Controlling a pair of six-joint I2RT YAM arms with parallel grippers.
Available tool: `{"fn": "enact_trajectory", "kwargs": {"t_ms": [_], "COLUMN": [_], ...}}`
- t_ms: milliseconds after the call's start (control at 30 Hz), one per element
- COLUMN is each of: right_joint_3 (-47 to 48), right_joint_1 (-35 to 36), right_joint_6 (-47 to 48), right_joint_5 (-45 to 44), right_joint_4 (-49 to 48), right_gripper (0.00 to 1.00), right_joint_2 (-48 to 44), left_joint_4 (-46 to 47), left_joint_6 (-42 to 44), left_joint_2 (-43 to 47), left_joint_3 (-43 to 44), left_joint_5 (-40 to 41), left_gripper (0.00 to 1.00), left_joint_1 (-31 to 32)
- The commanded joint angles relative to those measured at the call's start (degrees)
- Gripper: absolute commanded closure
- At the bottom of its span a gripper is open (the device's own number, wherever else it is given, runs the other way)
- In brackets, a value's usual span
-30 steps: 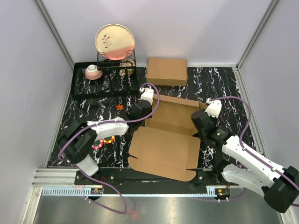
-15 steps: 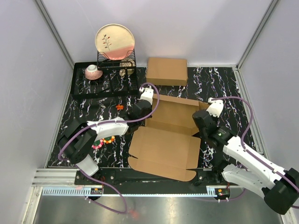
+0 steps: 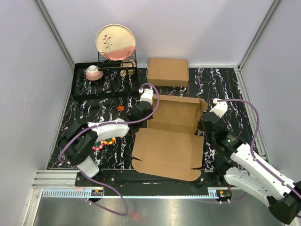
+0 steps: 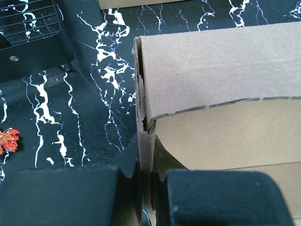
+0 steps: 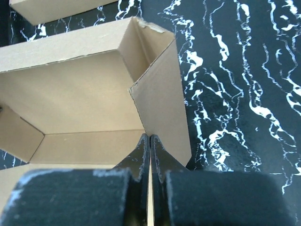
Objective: Fold the paper box
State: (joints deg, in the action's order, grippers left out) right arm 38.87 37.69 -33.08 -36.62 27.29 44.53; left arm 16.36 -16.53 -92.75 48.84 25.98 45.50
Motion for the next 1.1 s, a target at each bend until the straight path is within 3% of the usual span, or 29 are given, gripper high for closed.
{"fn": "enact_trajectory", "kwargs": {"t_ms": [0,667,767,967,1067], "right_joint_3": [1.1,-3.3,-3.4,-2.8,-1.5], "right_joint_1": [-0.3,-0.2,-0.1,-0.2,-0.2], "right_joint_6": [-1.4,0.1,0.0,1.5,2.8], "right_joint_5": [6.0,12.4,12.3,11.9,12.9], "right_joint_4": [-6.6,-13.6,-12.9,-11.7,-11.6], "right_gripper": [1.0,0.99,0.91,0.85,0.64], "right_joint_2": [2.3,10.3,9.8,7.2,3.1], "left_joint_4": [-1.1,4.3,4.6,4.6,3.6], "left_joint_6": [-0.8,-1.0,-0.8,-0.9,-1.0], "left_joint_2": [1.1,1.6,1.7,1.3,0.8], "left_joint_3": [-1.9,-4.1,-4.3,-4.2,-3.7], "left_joint_5": [1.1,0.9,1.3,1.4,2.1], "left_gripper": [1.0,1.0,1.0,1.0,1.0], "left_joint_1": [1.2,2.7,2.7,2.7,2.7]}}
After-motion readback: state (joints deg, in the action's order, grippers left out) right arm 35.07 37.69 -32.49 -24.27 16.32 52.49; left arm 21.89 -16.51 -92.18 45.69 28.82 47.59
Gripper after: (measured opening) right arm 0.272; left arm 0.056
